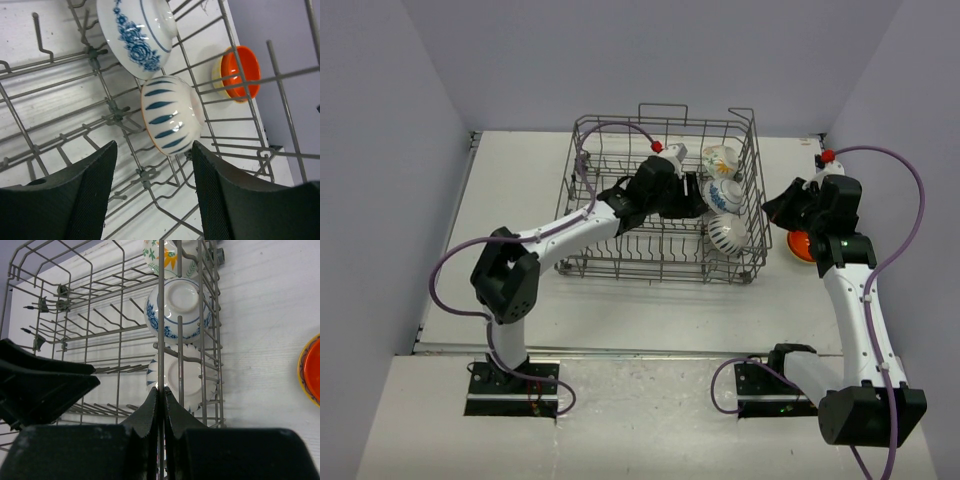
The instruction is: Unload the bowls from the dish rack
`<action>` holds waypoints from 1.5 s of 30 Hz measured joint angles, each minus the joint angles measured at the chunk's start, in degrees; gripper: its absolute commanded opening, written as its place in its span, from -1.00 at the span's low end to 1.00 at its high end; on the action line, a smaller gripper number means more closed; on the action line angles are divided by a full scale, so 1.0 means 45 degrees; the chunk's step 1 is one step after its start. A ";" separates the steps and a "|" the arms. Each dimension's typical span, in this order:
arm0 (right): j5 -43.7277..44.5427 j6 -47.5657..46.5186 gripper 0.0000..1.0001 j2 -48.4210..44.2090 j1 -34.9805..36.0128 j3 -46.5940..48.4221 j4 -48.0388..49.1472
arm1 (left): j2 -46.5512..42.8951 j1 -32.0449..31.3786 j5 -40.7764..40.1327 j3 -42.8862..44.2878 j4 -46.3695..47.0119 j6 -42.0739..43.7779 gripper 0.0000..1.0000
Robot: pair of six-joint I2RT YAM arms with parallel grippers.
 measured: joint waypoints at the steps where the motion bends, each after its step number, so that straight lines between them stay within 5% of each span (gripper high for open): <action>1: 0.0000 0.0000 -1.00 0.0005 0.0000 0.0000 0.0005 | 0.0146 0.0291 0.0403 0.0112 -0.0117 0.0068 0.25; 13: 0.0000 0.0005 -1.00 0.0073 0.0024 0.0000 0.0092 | 0.1341 0.1010 0.4119 0.0680 -0.0418 0.0413 0.25; 45: 0.0005 0.0010 -1.00 0.0165 0.0126 -0.0005 0.0296 | 0.3220 0.0913 0.5804 0.0321 0.2103 -0.0636 0.27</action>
